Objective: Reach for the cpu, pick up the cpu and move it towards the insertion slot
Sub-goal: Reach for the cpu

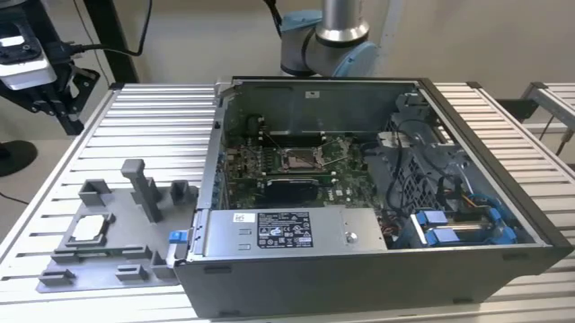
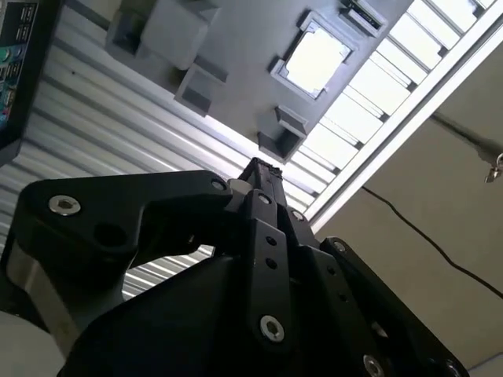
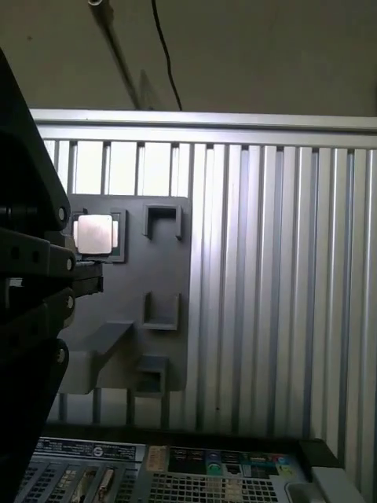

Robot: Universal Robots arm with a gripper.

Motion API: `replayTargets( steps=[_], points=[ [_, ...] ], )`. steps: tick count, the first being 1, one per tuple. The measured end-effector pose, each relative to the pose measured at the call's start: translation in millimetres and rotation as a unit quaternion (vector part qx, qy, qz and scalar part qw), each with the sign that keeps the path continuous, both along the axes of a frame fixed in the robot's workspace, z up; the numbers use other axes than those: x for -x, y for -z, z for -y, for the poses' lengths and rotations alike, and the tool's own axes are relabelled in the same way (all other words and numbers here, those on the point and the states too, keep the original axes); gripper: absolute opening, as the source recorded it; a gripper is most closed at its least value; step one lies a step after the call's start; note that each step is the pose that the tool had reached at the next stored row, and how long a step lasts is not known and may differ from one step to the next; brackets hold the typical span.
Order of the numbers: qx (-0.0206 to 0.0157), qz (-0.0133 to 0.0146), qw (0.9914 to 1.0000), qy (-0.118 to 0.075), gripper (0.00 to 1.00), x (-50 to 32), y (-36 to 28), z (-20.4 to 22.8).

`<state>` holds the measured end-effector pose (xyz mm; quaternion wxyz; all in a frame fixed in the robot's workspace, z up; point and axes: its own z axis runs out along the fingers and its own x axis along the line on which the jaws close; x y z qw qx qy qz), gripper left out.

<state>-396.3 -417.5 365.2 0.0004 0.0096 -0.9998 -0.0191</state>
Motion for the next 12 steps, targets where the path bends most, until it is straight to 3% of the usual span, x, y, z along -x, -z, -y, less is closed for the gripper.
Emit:
replayTargets(
  steps=[3,6,9,12],
  points=[
    [0.0000,0.0000,1.00000,0.000,0.00,2.5,0.1,10.3],
    [0.0000,0.0000,1.00000,0.000,0.00,7.3,0.5,18.0],
    [0.0000,0.0000,1.00000,0.000,0.00,17.3,0.9,20.0],
    [0.0000,0.0000,1.00000,0.000,0.00,17.8,0.9,20.0]
  ],
)
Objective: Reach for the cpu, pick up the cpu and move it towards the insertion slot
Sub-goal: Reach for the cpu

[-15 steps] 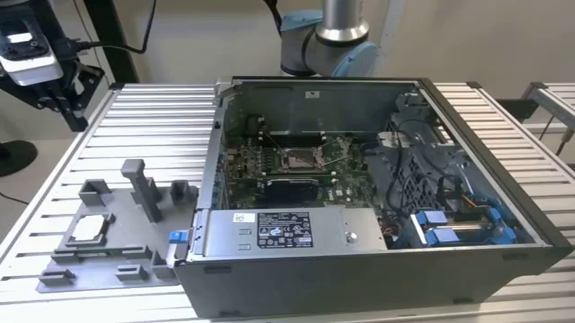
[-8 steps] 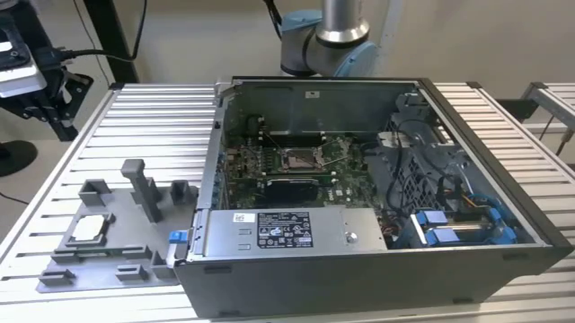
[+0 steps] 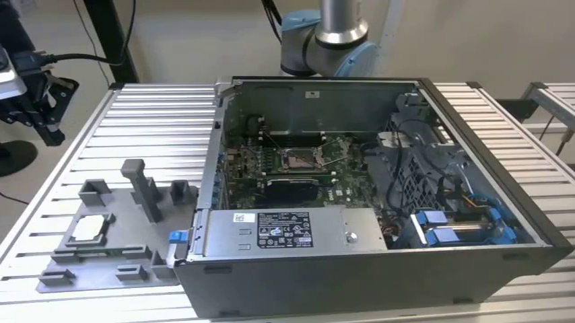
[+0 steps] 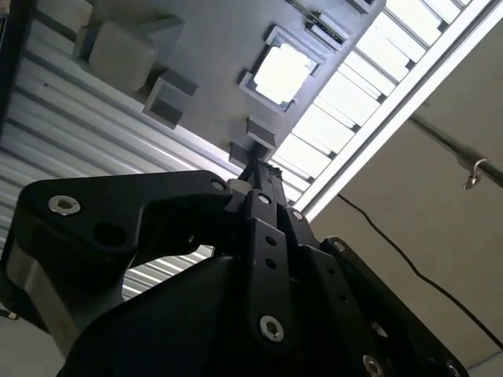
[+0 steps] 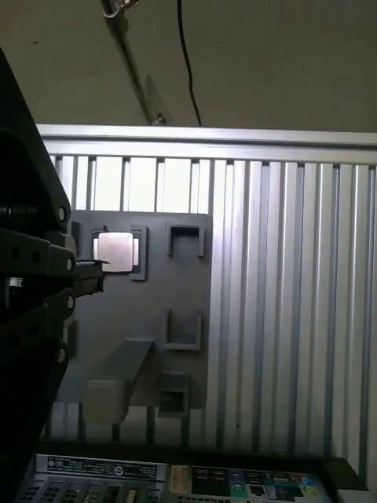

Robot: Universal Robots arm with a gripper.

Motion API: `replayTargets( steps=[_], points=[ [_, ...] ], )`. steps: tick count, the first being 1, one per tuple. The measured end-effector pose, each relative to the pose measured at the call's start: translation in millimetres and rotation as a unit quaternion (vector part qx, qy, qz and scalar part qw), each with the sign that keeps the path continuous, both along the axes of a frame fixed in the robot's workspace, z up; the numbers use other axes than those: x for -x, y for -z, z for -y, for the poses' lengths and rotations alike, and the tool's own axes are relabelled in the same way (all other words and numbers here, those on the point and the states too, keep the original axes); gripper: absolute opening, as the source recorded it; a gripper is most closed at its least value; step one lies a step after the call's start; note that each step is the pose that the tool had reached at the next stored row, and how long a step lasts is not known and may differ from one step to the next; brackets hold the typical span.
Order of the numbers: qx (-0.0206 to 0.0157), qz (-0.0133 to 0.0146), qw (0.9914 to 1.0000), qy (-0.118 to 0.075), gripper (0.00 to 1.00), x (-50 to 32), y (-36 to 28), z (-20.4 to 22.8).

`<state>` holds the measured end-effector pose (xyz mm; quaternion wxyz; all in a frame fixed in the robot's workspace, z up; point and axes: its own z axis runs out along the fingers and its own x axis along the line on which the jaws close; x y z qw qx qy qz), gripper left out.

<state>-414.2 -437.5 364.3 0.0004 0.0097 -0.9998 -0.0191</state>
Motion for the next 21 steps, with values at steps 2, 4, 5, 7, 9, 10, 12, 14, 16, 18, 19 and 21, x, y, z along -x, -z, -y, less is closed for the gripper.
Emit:
replayTargets(
  steps=[2,4,5,7,9,10,12,14,16,18,19,21],
  points=[
    [0.0001,-0.0001,1.00000,0.000,0.00,0.2,-0.1,0.0],
    [0.0000,-0.0001,1.00000,0.000,1.00,0.3,0.0,0.0],
    [0.0000,-0.0001,1.00000,0.000,1.00,0.3,0.0,0.0],
    [0.0000,-0.0002,1.00000,0.000,1.00,0.4,0.0,0.0],
    [0.0000,-0.0002,1.00000,0.000,1.00,0.5,0.0,0.0],
    [0.0000,-0.0002,1.00000,0.000,1.00,0.5,0.0,0.0],
    [0.0000,-0.0002,1.00000,0.000,1.00,0.6,0.0,0.0],
    [0.0000,-0.0003,1.00000,0.000,1.00,0.7,0.0,0.0],
    [0.0000,-0.0003,1.00000,0.000,1.00,0.8,0.0,0.0],
    [0.0000,-0.0003,1.00000,0.000,1.00,0.9,0.0,0.0],
    [0.0000,-0.0004,1.00000,0.000,1.00,0.9,0.0,0.0],
    [0.0001,-0.0004,1.00000,0.000,1.00,0.9,0.1,0.0]
  ],
)
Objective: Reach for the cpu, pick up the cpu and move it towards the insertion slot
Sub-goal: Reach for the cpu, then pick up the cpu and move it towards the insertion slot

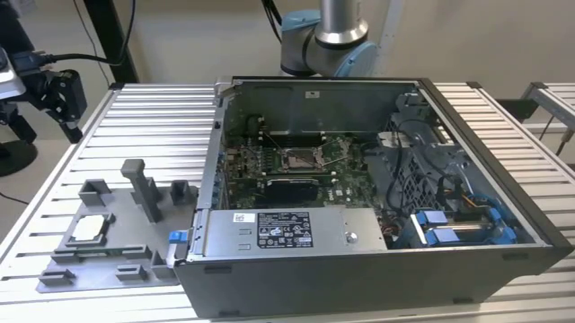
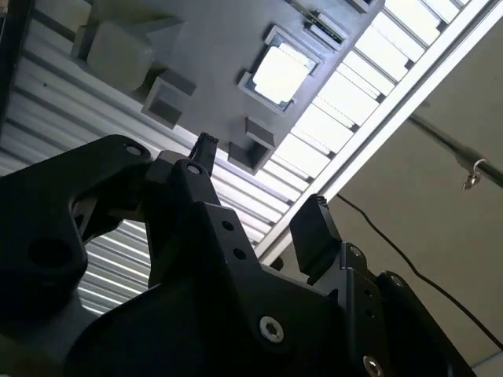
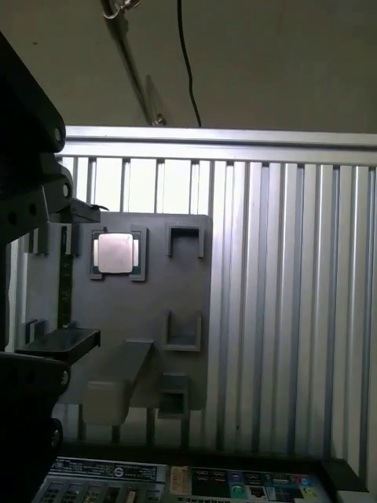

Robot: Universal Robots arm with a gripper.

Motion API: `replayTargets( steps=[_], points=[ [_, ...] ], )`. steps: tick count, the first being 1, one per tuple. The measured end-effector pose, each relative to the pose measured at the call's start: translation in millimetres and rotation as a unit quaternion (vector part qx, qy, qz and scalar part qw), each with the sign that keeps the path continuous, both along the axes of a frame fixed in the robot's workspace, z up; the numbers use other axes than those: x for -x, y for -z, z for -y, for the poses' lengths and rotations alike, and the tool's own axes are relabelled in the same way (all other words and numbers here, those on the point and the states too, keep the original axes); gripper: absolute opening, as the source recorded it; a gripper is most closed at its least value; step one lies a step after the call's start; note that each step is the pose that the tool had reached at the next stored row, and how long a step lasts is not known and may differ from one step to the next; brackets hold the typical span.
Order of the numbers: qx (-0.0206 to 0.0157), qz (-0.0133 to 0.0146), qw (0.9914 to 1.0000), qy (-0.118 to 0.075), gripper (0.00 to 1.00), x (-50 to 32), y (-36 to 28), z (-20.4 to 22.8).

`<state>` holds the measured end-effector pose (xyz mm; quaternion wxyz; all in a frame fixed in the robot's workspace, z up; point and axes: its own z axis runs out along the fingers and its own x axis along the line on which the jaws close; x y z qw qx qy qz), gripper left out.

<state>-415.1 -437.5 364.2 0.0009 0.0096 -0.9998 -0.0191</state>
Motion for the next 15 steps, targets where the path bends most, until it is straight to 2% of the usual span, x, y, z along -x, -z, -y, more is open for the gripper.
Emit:
replayTargets(
  steps=[3,12,15],
  points=[
    [-0.0001,0.0001,1.00000,0.000,1.00,0.1,3.0,0.0],
    [-0.0001,0.0002,1.00000,0.000,1.00,1.7,19.1,-0.2],
    [-0.0001,0.0002,1.00000,0.000,1.00,1.9,21.9,-0.2]
  ],
)
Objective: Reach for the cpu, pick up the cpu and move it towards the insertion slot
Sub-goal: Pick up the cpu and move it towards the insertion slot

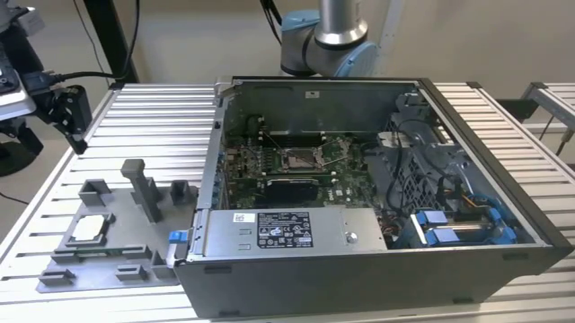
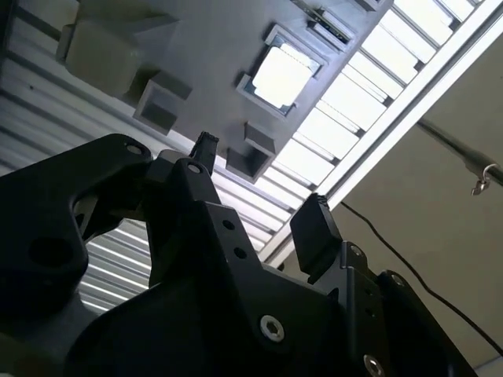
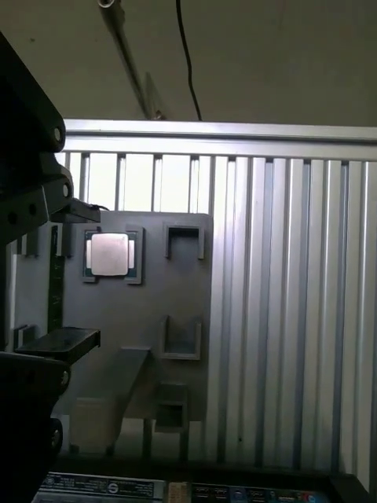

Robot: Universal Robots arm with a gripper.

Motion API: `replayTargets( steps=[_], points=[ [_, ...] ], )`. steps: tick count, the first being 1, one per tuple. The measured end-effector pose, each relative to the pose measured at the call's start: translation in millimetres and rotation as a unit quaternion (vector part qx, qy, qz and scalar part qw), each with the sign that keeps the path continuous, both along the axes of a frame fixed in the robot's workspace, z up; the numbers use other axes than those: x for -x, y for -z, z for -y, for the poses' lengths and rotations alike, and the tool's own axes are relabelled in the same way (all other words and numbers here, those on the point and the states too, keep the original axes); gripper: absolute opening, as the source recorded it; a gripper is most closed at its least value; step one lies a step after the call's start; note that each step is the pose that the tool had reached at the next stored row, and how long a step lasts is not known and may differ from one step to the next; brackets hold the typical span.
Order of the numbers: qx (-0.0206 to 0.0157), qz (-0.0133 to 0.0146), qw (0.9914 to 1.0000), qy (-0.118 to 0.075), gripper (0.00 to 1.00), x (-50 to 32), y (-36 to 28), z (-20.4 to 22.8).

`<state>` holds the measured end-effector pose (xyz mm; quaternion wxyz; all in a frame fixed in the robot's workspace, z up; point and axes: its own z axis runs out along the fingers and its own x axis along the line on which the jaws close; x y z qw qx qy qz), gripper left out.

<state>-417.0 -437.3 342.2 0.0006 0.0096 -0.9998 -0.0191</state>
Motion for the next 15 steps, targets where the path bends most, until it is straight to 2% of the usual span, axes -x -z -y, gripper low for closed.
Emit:
replayTargets(
  steps=[15],
  points=[
    [0.0000,0.0013,1.00000,0.000,1.00,4.5,26.2,-0.2]
  ],
)
